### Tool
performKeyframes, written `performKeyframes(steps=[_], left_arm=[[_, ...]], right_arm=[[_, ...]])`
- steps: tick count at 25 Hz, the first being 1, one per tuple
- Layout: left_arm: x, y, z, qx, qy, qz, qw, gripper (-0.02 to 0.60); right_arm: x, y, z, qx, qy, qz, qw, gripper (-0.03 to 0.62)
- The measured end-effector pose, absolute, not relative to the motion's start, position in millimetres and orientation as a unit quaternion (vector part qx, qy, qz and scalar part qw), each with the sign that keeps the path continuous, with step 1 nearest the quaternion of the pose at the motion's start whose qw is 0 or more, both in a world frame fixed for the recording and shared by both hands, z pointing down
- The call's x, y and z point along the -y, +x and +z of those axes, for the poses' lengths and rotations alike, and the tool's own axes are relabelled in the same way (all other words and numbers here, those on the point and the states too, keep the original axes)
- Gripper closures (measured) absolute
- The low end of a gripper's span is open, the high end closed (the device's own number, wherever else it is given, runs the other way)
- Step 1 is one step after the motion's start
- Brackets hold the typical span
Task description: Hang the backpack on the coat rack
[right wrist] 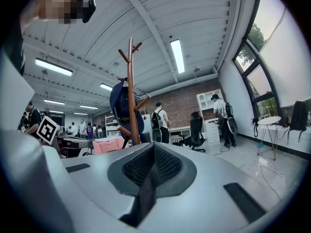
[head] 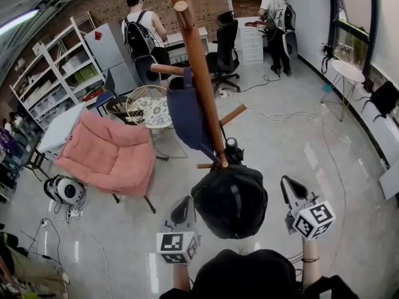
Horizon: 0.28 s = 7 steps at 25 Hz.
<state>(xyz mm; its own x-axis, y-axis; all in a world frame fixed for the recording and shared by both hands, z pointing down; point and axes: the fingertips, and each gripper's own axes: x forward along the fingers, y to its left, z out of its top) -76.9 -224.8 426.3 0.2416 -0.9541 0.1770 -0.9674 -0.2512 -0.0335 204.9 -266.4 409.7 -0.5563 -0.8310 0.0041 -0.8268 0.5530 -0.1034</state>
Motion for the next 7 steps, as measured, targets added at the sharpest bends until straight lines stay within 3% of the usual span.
performKeyframes(steps=[7], left_arm=[[226.2,-75.9,424.3,0.618,0.782,0.071,0.044,0.566]], right_arm=[[269.6,210.4,408.5,-0.881,-0.471,-0.042,0.021,0.582]])
